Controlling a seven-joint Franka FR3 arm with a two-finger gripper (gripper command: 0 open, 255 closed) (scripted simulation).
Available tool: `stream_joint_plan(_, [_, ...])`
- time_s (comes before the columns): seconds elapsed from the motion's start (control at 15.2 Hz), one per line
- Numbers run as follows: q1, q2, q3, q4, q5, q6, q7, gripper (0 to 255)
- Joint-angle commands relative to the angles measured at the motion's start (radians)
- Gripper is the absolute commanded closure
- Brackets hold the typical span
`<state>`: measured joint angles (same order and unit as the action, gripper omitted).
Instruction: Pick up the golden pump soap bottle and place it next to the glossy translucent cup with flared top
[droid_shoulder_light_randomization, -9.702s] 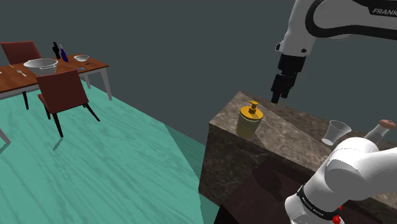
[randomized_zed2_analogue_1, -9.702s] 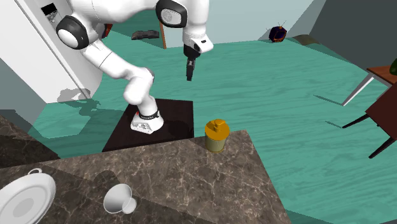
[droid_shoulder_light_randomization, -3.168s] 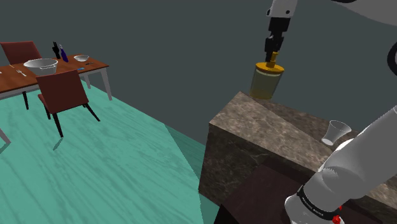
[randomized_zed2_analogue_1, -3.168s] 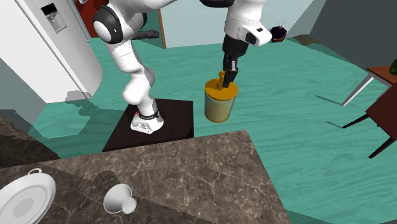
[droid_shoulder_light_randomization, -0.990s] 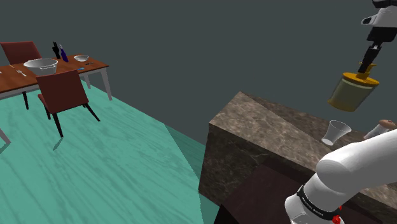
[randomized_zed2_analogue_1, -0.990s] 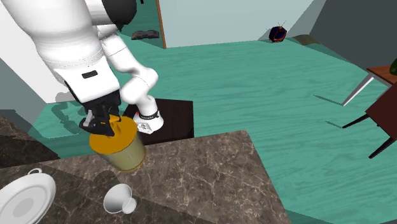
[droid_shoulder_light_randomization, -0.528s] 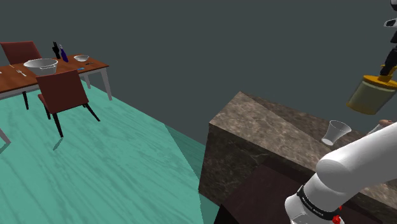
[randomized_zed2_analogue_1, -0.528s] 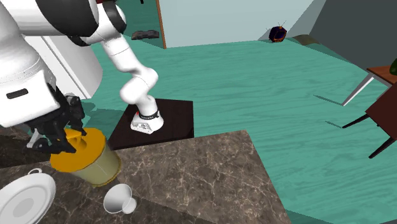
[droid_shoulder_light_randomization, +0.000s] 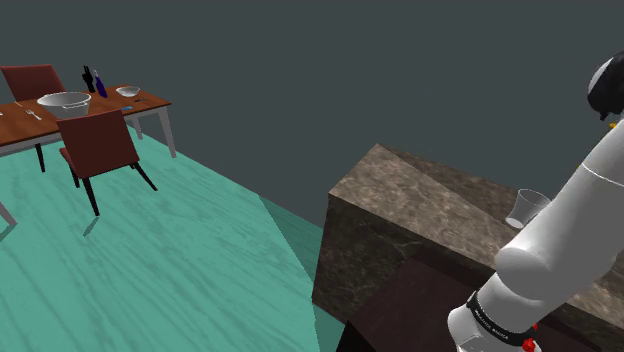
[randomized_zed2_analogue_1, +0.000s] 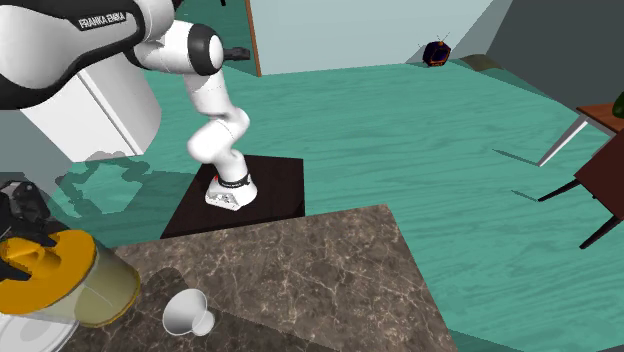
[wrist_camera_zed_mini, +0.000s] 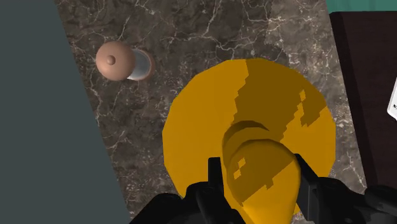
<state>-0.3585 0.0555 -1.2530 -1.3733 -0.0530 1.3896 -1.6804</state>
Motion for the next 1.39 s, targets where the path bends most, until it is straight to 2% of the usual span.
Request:
stream_joint_plan(0.0, [-0.127,0.151,-0.046,0.071,0.154,-0.01,-0.146,255])
stream_joint_plan(0.2, [-0.398,0.309,0.032,0.218,0.307,-0.059,-0.272,255])
stream_joint_plan(0.33, [-0.581,0.406,0.088,0.354,0.399,-0.109,-0.33,255])
stream_joint_plan(0.79, [-0.439,0.339,0.048,0.143,0.329,0.034,-0.31,255])
stream_joint_plan(1.32, [-0.333,0.29,0.015,-0.036,0.282,0.17,-0.287,255])
